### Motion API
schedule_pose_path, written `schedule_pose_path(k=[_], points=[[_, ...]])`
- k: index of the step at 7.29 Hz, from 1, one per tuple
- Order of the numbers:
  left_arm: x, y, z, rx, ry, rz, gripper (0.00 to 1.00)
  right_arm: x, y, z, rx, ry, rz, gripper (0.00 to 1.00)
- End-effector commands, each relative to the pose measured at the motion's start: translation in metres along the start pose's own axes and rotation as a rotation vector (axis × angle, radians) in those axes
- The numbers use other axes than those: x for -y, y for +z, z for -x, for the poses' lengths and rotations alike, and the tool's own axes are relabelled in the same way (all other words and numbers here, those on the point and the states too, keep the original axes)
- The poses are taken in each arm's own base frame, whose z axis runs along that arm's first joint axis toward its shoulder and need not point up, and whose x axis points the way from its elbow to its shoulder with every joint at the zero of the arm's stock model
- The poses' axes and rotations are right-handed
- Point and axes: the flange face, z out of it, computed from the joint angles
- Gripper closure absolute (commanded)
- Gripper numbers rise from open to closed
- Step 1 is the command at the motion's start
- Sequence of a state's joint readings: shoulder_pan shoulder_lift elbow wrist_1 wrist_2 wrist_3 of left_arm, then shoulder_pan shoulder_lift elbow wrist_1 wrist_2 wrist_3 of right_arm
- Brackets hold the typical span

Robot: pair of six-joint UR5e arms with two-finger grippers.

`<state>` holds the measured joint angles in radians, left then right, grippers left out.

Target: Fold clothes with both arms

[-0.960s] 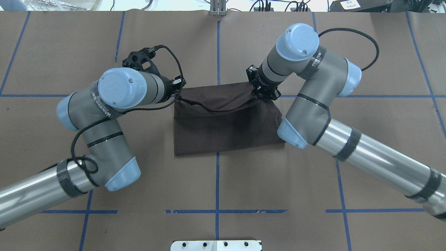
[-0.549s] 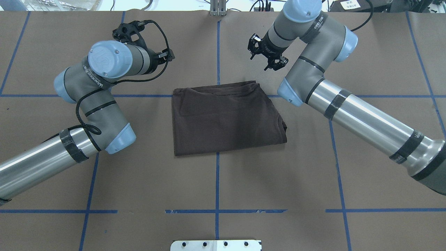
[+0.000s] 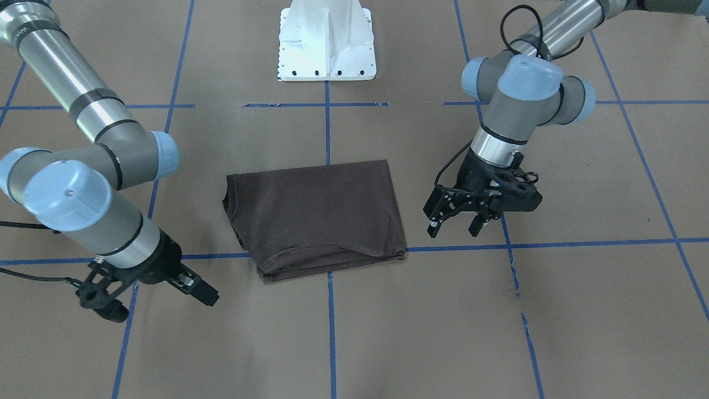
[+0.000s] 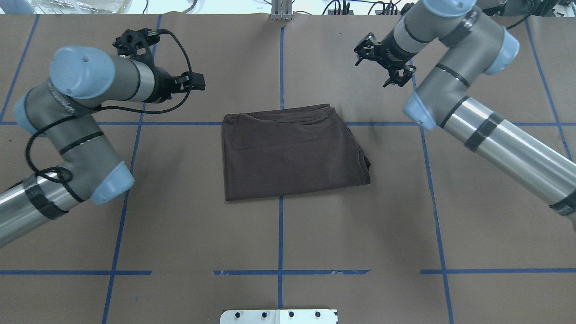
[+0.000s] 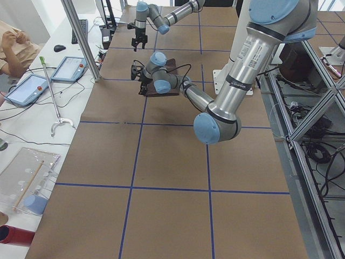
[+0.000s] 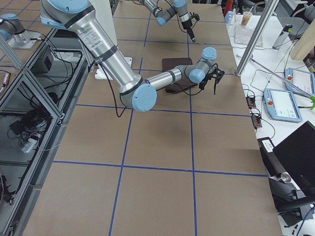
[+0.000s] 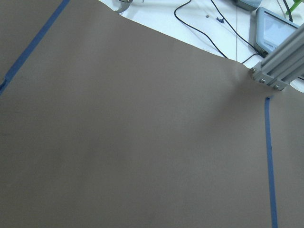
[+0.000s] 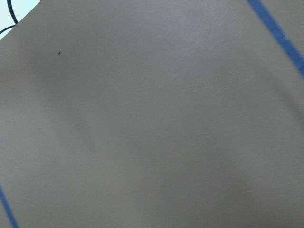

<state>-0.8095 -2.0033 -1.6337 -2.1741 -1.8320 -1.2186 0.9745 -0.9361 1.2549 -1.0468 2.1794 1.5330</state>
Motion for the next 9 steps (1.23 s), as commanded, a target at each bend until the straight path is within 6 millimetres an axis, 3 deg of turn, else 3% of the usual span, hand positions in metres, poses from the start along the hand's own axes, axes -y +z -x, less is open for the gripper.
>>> schedule_pose_path(k=[1,2,4,5,6,7,8,9], points=[[0.030,-0.066,0.128,0.003,0.233,0.125,0.00,0.070,-0.061,-0.132,-0.019,-0.183,-0.030,0.00],[0.048,-0.098,0.182,0.016,0.310,0.130,0.00,0.101,-0.079,-0.204,-0.064,-0.302,-0.059,0.00],[0.050,-0.170,0.282,0.069,0.433,0.105,0.00,0.130,-0.118,-0.329,-0.103,-0.402,-0.046,0.00],[0.063,-0.215,0.338,0.062,0.457,0.126,0.00,0.144,-0.135,-0.373,-0.148,-0.443,-0.034,0.00],[0.071,-0.247,0.378,0.094,0.499,0.140,0.00,0.162,-0.161,-0.404,-0.188,-0.487,-0.026,0.00],[0.076,-0.255,0.400,0.140,0.439,0.187,0.00,0.172,-0.180,-0.427,-0.221,-0.489,-0.002,0.00],[0.082,-0.251,0.407,0.175,0.338,0.263,0.00,0.176,-0.192,-0.455,-0.246,-0.494,0.029,0.00],[0.086,-0.257,0.405,0.193,0.287,0.295,0.00,0.171,-0.205,-0.457,-0.260,-0.471,0.055,0.00]])
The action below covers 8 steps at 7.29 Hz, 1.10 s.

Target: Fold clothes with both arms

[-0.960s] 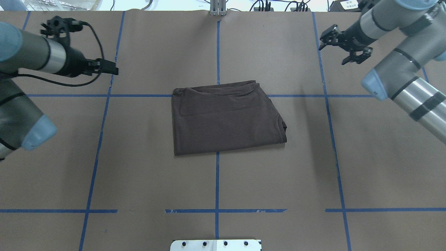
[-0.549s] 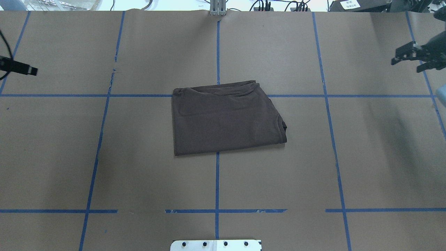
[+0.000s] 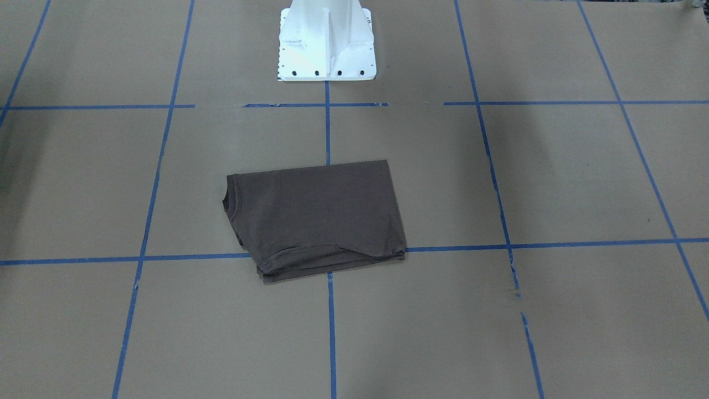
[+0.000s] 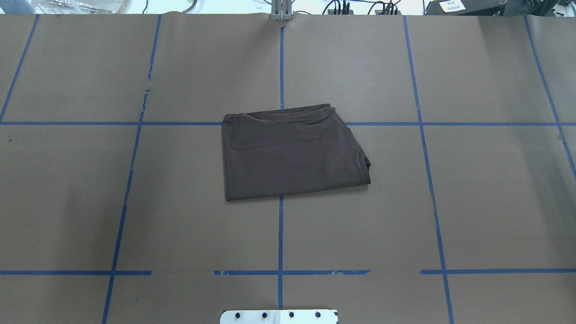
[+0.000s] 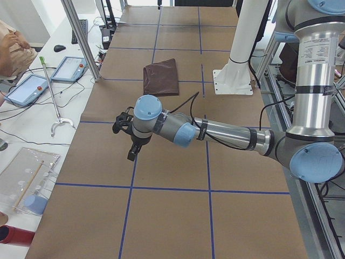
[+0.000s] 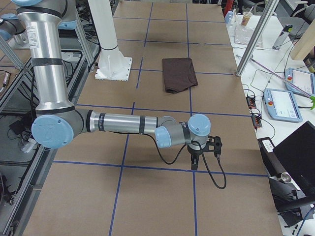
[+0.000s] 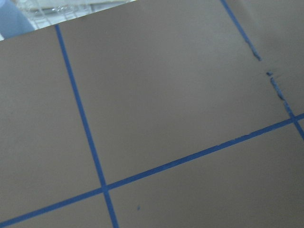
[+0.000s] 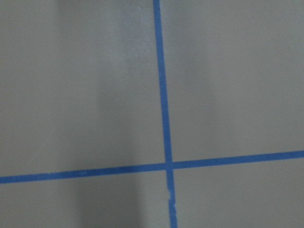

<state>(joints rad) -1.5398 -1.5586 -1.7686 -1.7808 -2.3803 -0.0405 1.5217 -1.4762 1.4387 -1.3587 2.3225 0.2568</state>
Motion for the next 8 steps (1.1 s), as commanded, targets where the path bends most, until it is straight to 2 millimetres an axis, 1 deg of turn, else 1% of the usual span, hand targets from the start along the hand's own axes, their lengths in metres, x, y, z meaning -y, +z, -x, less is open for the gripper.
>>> schedule_pose_path(k=[1,2,3,4,5,6,7,8], points=[[0.000,-0.004,0.012,0.009,-0.089,0.079,0.00,-0.016,-0.037,0.005,-0.020,0.038,0.080,0.00],[-0.003,-0.001,0.015,0.009,-0.100,0.086,0.00,-0.031,-0.052,0.018,-0.027,0.044,0.122,0.00],[-0.008,0.002,0.017,0.020,-0.094,0.090,0.00,-0.055,-0.044,0.003,-0.024,-0.034,0.148,0.00],[-0.025,0.009,0.025,0.022,-0.122,0.112,0.00,-0.057,-0.041,0.001,-0.021,-0.052,0.154,0.00],[-0.028,0.017,0.031,0.027,-0.144,0.132,0.00,-0.059,-0.039,-0.001,-0.024,-0.050,0.157,0.00],[-0.034,0.024,0.039,0.022,-0.156,0.149,0.00,-0.056,-0.044,0.005,-0.023,-0.073,0.136,0.00],[-0.033,0.016,0.031,0.033,-0.117,0.130,0.00,-0.054,-0.045,0.006,-0.023,-0.078,0.132,0.00],[-0.035,0.021,0.034,0.032,-0.126,0.143,0.00,-0.053,-0.047,0.008,-0.023,-0.081,0.127,0.00]])
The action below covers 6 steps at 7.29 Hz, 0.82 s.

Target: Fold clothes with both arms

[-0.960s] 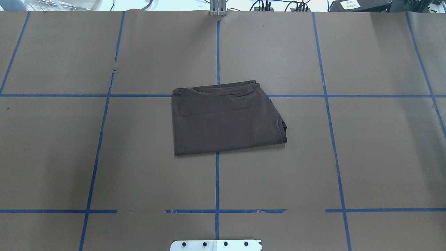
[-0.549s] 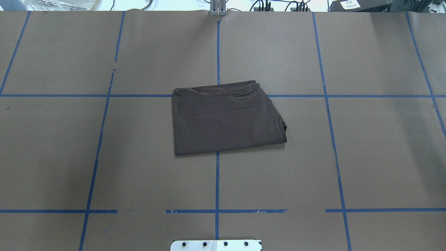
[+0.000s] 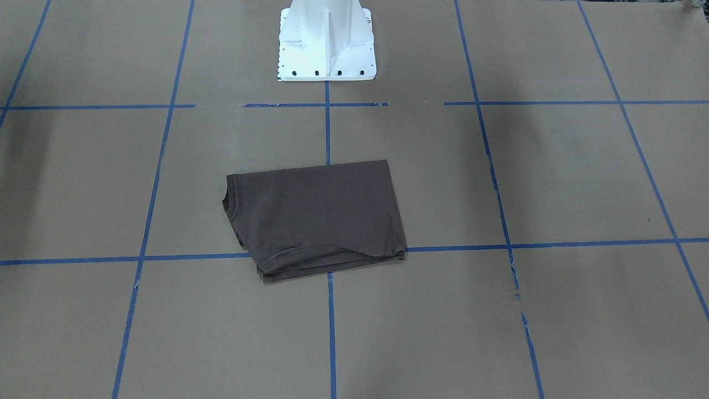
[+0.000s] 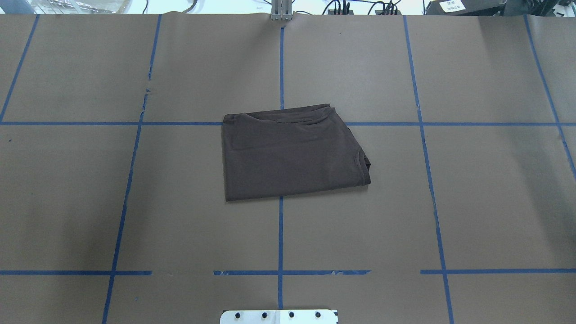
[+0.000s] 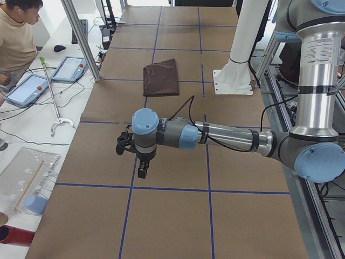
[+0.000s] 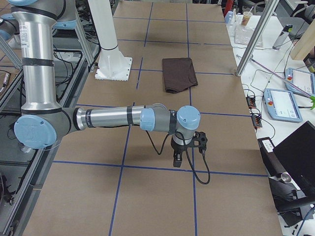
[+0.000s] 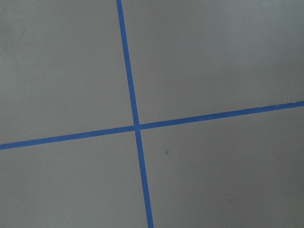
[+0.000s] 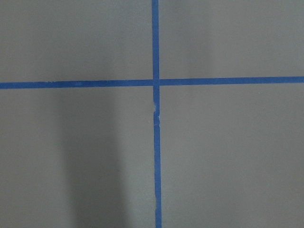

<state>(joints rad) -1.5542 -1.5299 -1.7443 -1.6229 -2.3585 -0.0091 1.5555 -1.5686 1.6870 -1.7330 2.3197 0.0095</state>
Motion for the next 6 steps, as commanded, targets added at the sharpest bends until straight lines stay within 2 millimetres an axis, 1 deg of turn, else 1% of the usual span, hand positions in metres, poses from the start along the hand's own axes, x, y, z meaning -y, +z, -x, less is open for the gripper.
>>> schedule_pose_path(k=[1,6], points=[[-0.0004,0.0020,-0.0006,0.006,0.008,0.002,0.00,0.0020,-0.0073,0.0068,0.000,-0.016,-0.017,0.00],[-0.0006,0.0035,-0.0044,-0.006,0.018,0.005,0.00,-0.0001,-0.0055,0.0060,0.009,-0.002,-0.013,0.00]])
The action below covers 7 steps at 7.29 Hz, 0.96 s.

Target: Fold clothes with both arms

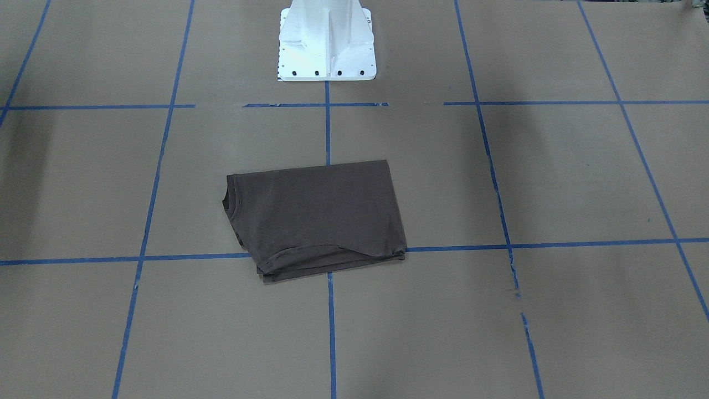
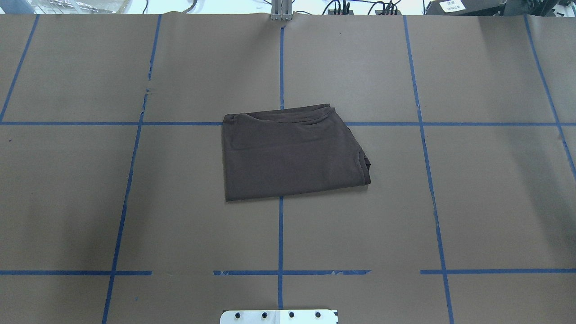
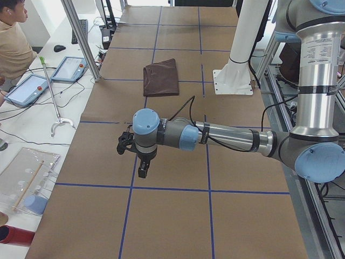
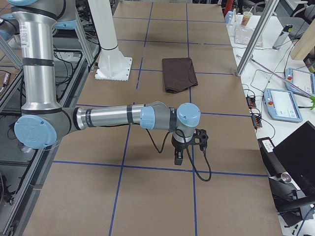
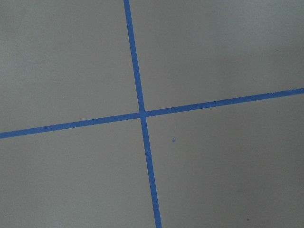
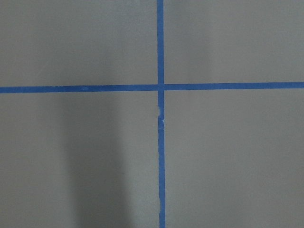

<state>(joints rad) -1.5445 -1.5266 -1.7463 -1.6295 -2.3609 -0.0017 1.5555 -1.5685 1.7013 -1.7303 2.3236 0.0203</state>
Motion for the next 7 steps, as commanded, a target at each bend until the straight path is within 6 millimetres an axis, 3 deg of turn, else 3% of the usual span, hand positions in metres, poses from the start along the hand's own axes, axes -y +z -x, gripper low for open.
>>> schedule_pose_path(k=[1,6,7], points=[[-0.001,-0.001,-0.002,-0.002,0.001,0.001,0.00,0.000,0.000,0.001,0.006,-0.005,-0.001,0.00],[-0.002,0.003,0.002,0.006,-0.015,0.019,0.00,-0.002,0.001,0.000,0.003,0.003,0.001,0.00],[-0.009,0.012,0.010,0.007,-0.070,0.076,0.00,-0.002,0.001,-0.001,0.003,0.005,0.003,0.00]])
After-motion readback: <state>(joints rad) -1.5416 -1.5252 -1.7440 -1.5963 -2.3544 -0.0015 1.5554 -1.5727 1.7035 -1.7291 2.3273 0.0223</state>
